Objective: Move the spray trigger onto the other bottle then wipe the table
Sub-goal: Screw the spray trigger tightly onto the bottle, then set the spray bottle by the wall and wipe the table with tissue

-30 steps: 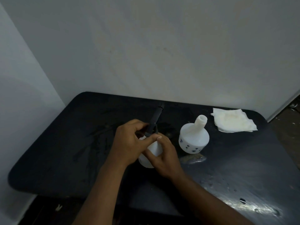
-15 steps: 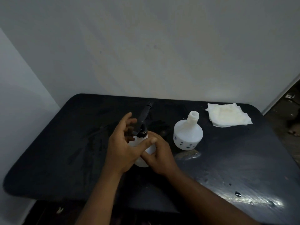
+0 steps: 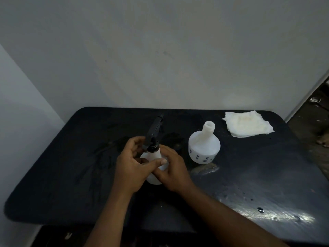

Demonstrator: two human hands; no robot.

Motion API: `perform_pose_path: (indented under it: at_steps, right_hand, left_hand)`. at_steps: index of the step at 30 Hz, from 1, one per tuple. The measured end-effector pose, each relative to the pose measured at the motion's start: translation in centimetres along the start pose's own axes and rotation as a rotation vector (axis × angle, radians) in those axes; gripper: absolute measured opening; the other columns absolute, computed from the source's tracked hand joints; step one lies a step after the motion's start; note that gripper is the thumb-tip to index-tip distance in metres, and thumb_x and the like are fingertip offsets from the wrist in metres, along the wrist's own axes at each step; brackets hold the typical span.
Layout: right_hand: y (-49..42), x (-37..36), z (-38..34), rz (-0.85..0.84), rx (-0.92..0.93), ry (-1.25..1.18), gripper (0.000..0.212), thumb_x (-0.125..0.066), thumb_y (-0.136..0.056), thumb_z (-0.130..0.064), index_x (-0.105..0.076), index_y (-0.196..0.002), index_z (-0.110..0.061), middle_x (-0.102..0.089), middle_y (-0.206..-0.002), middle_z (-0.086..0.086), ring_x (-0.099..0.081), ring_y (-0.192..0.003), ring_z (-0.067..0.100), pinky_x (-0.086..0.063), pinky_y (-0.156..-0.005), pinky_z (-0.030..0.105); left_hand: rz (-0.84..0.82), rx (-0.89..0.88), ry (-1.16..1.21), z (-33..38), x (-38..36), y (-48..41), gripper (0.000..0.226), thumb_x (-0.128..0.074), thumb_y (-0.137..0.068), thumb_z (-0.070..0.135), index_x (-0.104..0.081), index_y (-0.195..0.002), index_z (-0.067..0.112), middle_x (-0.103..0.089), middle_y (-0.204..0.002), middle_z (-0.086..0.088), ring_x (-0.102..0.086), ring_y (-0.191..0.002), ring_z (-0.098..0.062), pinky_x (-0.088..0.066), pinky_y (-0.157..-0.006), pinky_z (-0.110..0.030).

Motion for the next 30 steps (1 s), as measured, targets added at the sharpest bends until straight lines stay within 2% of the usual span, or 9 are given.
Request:
perform_pose_path:
  at_steps: [3, 7, 11, 14, 16, 20, 23, 27, 30]
  right_hand:
    - [0.1, 0.0, 0.1, 0.003, -0.005, -0.013, 0.034, -0.071, -0.089, -0.028, -0.063, -0.122, -0.026, -0.066, -0.122, -0.012, -0.058, -0.116, 0.001, -0.048, -0.100, 0.034]
    - [0.3, -0.3, 0.6, -0.032, -0.072, -0.009, 0.047, -0.070, -0.088, -0.037, -0.060, -0.129, -0.017, -0.063, -0.131, -0.003, -0.056, -0.124, 0.011, -0.045, -0.105, 0.039]
    - [0.3, -0.1, 0.5, -0.028, -0.093, -0.023, 0.049, -0.068, -0.086, -0.039, -0.061, -0.129, -0.016, -0.065, -0.129, -0.003, -0.057, -0.122, 0.008, -0.047, -0.104, 0.035]
    - [0.3, 0.1, 0.2, -0.008, -0.065, -0.055, 0.037, -0.068, -0.083, -0.037, -0.066, -0.118, -0.024, -0.069, -0.116, -0.013, -0.061, -0.111, -0.001, -0.048, -0.095, 0.020]
    - [0.2, 0.1, 0.4, -0.014, -0.064, -0.064, 0.035, -0.071, -0.082, -0.032, -0.066, -0.117, -0.027, -0.069, -0.115, -0.013, -0.062, -0.109, 0.000, -0.050, -0.092, 0.022]
    - [0.4, -0.1, 1.2, -0.031, -0.117, -0.060, 0.051, -0.079, -0.075, -0.043, -0.056, -0.121, -0.038, -0.066, -0.116, -0.018, -0.060, -0.107, -0.007, -0.050, -0.083, 0.011]
    - [0.6, 0.0, 1.9, -0.016, -0.201, -0.074, 0.068, -0.083, -0.066, -0.053, -0.042, -0.119, -0.039, -0.059, -0.117, -0.020, -0.057, -0.105, -0.012, -0.046, -0.076, 0.003]
    - [0.7, 0.3, 2.0, -0.056, -0.184, -0.039, 0.088, -0.084, -0.067, -0.049, -0.031, -0.135, -0.032, -0.048, -0.143, -0.009, -0.049, -0.127, 0.001, -0.042, -0.099, 0.015]
    - [0.9, 1.3, 1.6, -0.057, -0.174, -0.118, 0.095, -0.077, -0.071, -0.054, -0.026, -0.147, -0.027, -0.035, -0.156, -0.005, -0.034, -0.143, 0.006, -0.036, -0.115, 0.031]
  left_hand:
    - [-0.063, -0.019, 0.039, 0.0, -0.5, 0.1, 0.074, -0.084, -0.064, 0.041, -0.052, -0.131, 0.037, -0.067, -0.118, 0.005, -0.063, -0.111, -0.016, -0.055, -0.082, -0.030]
    - [0.096, -0.032, 0.033, 0.5, 0.2, 0.3, 0.038, -0.081, -0.066, 0.033, -0.071, -0.102, 0.032, -0.074, -0.098, 0.006, -0.070, -0.094, -0.014, -0.056, -0.072, -0.024]
    - [0.215, -0.080, -0.046, 1.1, 0.7, 0.9, 0.040, -0.086, -0.064, 0.021, -0.069, -0.099, 0.031, -0.074, -0.094, 0.012, -0.070, -0.086, -0.006, -0.056, -0.066, -0.019]
    - [0.279, -0.141, -0.128, 1.7, 0.6, 1.8, 0.038, -0.088, -0.059, 0.024, -0.064, -0.088, 0.032, -0.071, -0.092, 0.020, -0.069, -0.079, 0.000, -0.053, -0.059, -0.014]
    - [0.284, -0.148, -0.157, 1.7, 0.7, 2.0, 0.043, -0.089, -0.055, 0.030, -0.058, -0.084, 0.033, -0.068, -0.094, 0.020, -0.067, -0.073, 0.000, -0.052, -0.054, -0.012]
    - [0.132, -0.029, -0.156, 0.0, 0.9, 1.4, 0.081, -0.087, -0.040, 0.059, -0.053, -0.110, 0.036, -0.060, -0.113, 0.016, -0.060, -0.096, 0.004, -0.053, -0.069, -0.018]
    - [-0.049, 0.033, -0.203, -1.4, 0.5, 1.2, 0.095, -0.085, -0.036, 0.065, -0.046, -0.121, 0.047, -0.054, -0.123, 0.025, -0.056, -0.103, 0.008, -0.051, -0.071, -0.014]
    - [-0.313, 0.028, -0.276, -2.6, -0.8, 1.6, 0.106, -0.091, -0.039, 0.054, -0.037, -0.130, 0.057, -0.052, -0.126, 0.030, -0.051, -0.114, 0.009, -0.046, -0.083, -0.007]
    - [-0.351, 0.045, -0.400, -3.9, -1.1, 1.6, 0.126, -0.093, -0.044, 0.043, -0.019, -0.146, 0.044, -0.044, -0.140, 0.018, -0.044, -0.125, -0.001, -0.044, -0.098, -0.021]
Point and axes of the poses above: each hand's wrist, its own y-axis away from the middle knuckle, its own x-axis out of the back of the hand, z = x × y, the point moved 9 cm from there along -y, towards the middle knuckle
